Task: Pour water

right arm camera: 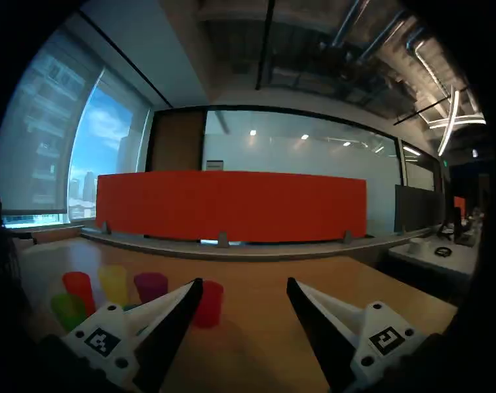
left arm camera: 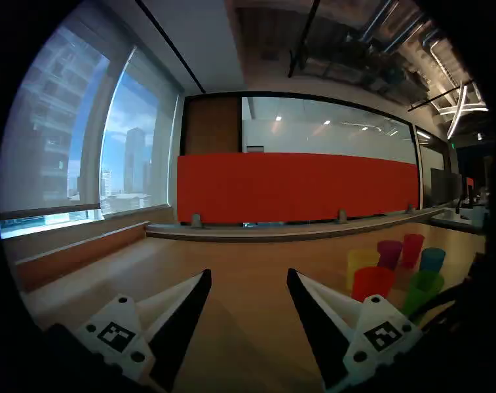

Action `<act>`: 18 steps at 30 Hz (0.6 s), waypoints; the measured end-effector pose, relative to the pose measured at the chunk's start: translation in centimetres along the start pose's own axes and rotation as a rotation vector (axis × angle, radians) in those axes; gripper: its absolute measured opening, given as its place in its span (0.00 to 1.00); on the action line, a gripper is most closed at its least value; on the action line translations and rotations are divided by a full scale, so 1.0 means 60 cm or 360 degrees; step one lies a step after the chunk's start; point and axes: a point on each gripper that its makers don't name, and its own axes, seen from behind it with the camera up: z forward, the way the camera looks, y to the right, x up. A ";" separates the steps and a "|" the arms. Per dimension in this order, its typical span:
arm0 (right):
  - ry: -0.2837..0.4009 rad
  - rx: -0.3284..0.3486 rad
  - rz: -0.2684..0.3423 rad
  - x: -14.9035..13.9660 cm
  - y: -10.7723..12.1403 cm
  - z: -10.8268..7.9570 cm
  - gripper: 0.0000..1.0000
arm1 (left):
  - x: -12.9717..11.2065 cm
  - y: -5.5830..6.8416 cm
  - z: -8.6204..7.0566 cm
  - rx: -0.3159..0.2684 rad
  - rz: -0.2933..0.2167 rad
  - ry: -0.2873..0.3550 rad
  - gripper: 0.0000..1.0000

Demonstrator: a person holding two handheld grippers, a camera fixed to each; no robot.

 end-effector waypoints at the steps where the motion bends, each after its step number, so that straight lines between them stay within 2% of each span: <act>1: -0.0003 0.0006 0.0005 -0.003 -0.001 0.001 0.99 | 0.000 0.000 0.000 0.0000 0.0000 0.0000 0.85; 18: -0.0035 0.0005 0.0087 -0.037 0.009 0.006 0.99 | 0.000 0.000 0.000 0.0000 0.0000 0.0000 0.85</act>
